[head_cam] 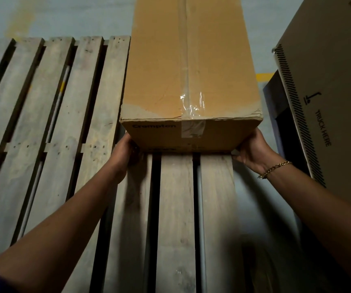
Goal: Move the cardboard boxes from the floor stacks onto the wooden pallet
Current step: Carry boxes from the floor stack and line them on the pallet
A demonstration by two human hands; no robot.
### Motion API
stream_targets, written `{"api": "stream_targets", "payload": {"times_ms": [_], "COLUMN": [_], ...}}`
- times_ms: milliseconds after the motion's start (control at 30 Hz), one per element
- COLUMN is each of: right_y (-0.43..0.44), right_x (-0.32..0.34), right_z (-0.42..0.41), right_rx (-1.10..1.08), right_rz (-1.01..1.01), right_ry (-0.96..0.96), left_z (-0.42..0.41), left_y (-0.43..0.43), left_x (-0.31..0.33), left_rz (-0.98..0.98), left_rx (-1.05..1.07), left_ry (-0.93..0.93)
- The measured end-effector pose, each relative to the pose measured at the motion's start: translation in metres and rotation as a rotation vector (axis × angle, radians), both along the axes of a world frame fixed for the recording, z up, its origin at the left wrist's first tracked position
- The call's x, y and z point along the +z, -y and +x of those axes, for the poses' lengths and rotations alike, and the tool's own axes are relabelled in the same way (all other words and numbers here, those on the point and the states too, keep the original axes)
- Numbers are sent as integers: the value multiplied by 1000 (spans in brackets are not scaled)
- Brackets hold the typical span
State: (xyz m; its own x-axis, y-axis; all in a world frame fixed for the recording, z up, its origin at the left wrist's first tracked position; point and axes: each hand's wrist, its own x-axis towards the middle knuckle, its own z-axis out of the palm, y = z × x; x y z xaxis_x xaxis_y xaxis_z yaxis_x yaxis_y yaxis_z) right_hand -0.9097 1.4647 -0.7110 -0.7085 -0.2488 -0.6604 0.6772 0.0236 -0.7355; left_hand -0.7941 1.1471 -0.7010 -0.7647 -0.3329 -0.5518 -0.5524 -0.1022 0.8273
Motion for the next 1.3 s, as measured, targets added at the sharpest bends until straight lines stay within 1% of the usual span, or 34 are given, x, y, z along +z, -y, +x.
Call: {"api": "stream_targets", "payload": {"times_ms": [100, 233, 333, 433, 500, 567, 700, 867, 1033, 1167, 1300], "right_y": [-5, -5, 1, 11, 16, 20, 33, 54, 74, 87, 91], "right_x": [20, 79, 128, 183, 225, 264, 351, 470, 588, 662, 708], "right_z": [-6, -20, -20, -13, -3, 8, 40, 92, 155, 196, 230], "right_rx": [47, 94, 136, 201, 282, 386, 518, 582, 599, 622, 662], "right_rz": [38, 122, 243, 446, 574, 646, 710, 763, 825, 883, 909], "right_ry": [3, -40, -99, -272, -340, -395, -451, -464, -536, -623, -665], "left_z": [-5, -8, -5, 1, 8, 17, 44, 89, 153, 207, 254], "left_y": [7, 13, 10, 8, 10, 14, 22, 33, 53, 74, 82], "left_x": [16, 67, 109, 162, 201, 239, 325, 450, 575, 641, 686], "left_rz": [8, -4, -125, -269, -393, -522, -711, -814, -899, -938, -964], "left_rx": [54, 77, 49, 2, -61, -141, -289, -417, -462, -472, -409], "left_ry": [5, 25, 38, 30, 35, 50, 48, 22, 5, 22, 34]}}
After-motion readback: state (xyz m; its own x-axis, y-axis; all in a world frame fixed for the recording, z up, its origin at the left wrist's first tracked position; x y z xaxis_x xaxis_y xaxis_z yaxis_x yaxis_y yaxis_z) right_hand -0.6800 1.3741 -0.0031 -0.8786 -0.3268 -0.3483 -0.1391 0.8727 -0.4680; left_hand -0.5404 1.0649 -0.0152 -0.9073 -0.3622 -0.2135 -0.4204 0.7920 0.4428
